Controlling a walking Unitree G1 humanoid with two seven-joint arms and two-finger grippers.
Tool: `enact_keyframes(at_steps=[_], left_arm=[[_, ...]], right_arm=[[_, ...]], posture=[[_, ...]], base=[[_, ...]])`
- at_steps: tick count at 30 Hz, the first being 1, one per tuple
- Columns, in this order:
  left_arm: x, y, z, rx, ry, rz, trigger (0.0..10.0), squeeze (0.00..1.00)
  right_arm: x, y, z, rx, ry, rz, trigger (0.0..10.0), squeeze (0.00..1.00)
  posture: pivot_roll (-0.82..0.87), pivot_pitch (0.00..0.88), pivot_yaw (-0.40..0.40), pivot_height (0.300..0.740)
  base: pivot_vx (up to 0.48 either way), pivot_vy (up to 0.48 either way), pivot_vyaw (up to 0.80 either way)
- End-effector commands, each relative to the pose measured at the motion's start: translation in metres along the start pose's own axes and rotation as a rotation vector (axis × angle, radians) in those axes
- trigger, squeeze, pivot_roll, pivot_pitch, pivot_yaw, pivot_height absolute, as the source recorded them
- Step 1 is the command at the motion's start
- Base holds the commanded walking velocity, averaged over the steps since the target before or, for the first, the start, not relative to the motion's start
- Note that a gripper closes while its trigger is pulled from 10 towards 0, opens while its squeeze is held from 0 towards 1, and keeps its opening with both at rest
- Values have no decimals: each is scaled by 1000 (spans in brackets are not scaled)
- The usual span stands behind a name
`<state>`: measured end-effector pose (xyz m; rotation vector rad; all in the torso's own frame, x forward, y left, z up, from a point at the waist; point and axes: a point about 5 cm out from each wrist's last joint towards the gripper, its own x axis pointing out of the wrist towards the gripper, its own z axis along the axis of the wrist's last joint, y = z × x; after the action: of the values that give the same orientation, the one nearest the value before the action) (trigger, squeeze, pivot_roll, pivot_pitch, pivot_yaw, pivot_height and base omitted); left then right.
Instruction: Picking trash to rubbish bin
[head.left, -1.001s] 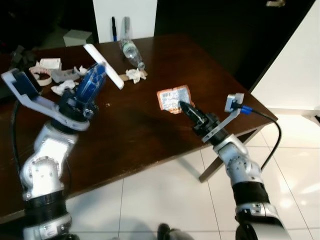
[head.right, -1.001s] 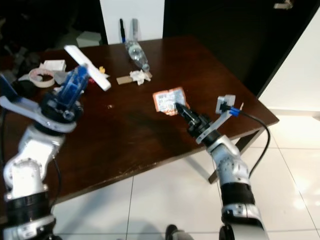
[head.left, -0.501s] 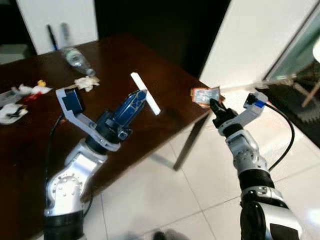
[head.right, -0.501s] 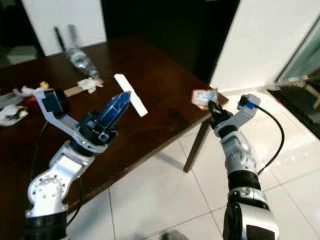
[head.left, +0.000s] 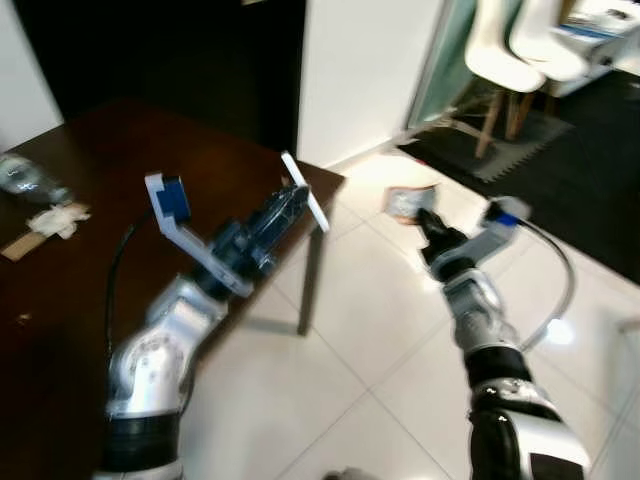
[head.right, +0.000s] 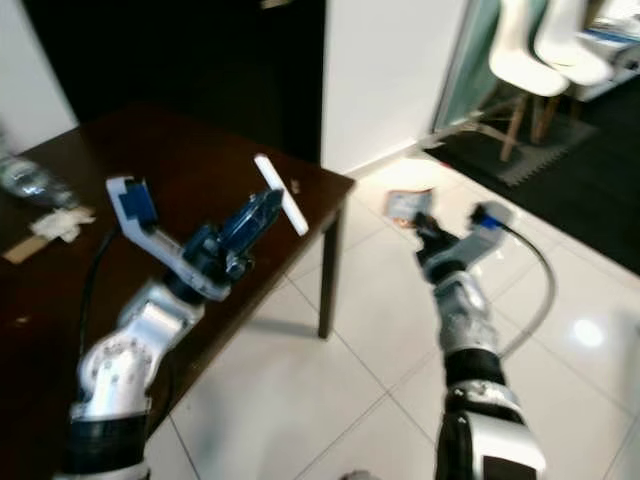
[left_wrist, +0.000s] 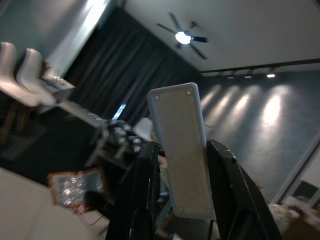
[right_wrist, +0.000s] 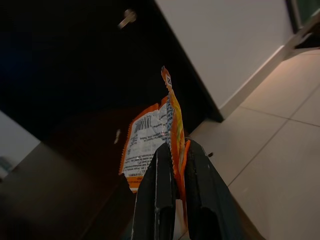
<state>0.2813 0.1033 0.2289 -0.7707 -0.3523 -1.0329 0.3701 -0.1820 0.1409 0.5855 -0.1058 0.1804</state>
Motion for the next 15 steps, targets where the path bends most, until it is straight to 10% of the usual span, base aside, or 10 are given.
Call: enact_keyframes(at_steps=[1, 15], left_arm=[[2, 1, 5, 37, -28, 21, 10000, 0], [-10, 42, 21, 359, 39, 352, 10000, 0]], right_arm=[[7, 10, 8, -14, -38, 33, 10000, 0], [19, 26, 11, -28, -35, 110, 10000, 0]], posture=[[58, 87, 1, 740], [119, 76, -45, 740]], base=[[0, 0, -800], [0, 0, -800]])
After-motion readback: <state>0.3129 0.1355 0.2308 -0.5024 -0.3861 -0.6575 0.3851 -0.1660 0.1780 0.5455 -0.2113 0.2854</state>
